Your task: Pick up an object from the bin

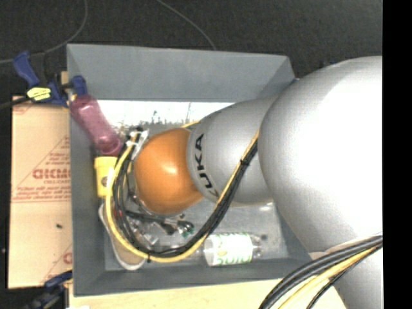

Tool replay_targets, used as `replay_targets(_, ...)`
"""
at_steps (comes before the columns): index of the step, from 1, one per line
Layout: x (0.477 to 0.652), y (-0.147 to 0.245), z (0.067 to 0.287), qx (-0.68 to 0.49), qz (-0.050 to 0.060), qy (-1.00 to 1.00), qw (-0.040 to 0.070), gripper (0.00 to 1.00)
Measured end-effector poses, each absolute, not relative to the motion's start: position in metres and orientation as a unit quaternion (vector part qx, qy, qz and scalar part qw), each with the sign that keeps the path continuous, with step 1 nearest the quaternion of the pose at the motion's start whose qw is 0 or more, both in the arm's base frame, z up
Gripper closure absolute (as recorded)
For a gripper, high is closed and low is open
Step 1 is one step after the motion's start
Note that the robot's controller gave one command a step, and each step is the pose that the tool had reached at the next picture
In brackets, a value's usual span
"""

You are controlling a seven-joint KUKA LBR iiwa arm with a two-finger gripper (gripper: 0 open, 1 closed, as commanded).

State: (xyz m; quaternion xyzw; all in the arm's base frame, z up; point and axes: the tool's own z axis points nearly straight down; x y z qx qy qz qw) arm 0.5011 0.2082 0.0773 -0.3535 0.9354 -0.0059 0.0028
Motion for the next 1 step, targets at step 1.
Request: replay_targets(1,0.5013,0.2089,0.0978,-0.352,-0.004,0.936,0.005,1.0)
